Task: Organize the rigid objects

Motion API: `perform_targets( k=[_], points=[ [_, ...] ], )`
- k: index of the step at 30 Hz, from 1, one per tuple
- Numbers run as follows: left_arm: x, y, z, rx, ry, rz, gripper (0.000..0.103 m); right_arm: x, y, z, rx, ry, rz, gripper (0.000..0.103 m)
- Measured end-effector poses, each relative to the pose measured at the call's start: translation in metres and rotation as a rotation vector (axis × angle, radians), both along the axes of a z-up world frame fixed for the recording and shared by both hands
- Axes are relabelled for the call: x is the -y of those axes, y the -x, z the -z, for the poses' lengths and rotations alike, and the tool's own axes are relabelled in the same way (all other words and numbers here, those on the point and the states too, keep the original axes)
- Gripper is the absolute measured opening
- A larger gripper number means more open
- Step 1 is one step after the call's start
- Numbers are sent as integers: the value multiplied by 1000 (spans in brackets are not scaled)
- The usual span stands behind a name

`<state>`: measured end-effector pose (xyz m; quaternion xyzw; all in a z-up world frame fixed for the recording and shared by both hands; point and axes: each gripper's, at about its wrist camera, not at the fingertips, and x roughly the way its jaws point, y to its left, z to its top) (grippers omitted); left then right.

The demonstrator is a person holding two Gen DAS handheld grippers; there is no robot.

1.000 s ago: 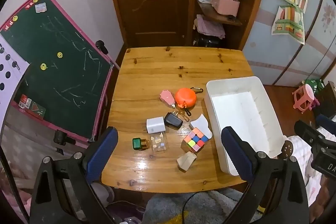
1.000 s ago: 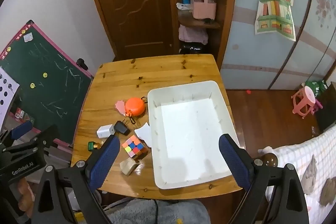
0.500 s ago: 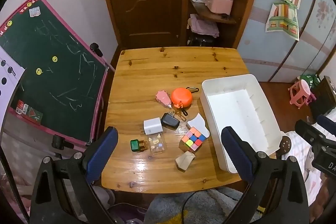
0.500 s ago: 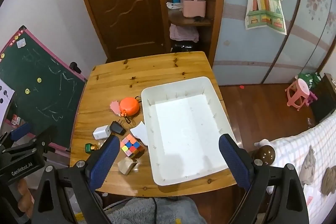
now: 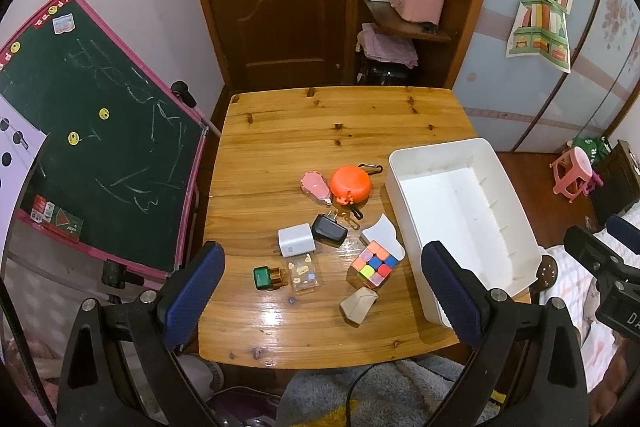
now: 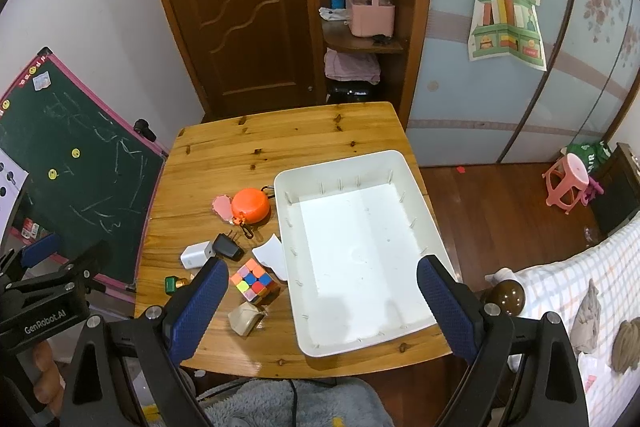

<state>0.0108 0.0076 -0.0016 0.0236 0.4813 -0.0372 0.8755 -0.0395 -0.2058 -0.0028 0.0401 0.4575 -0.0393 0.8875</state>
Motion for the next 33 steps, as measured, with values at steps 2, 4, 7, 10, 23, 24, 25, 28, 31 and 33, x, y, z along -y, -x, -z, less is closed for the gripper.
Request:
perform_targets(
  k=[2,4,7,10,23,24,25,28,31,33],
  points=[
    [0,-2,0,-1,-1,3,99,0,0,0,1,1,2,96],
    [1,-3,1,-1,-1,10,99,0,1,0,0,2,7,96],
    [1,-7,1,-1,-1,25,99,0,0,1,-3,3,19,96],
    [1,-10,1,0,1,38,99,0,1,1,-1,6,34,96],
    [-9,-24,1,15,19,65,99,-8,0,-1,4,31,84,96],
    [-9,-24,1,17,20,66,99,-9,0,-1,2,32,86,95],
    [-10,-24,0,18,22,68,99,-10,0,-1,0,34,87,96],
    [-13,-27,1,16,25,72,99,-13,-1,-1,-5,42,90,96],
    [-12,-27,2,15,24,70,99,-13,-2,0,-9,42,89,95],
    [-13,-28,3,11,24,66,99,-14,-3,0,-12,44,86,95]
  ],
)
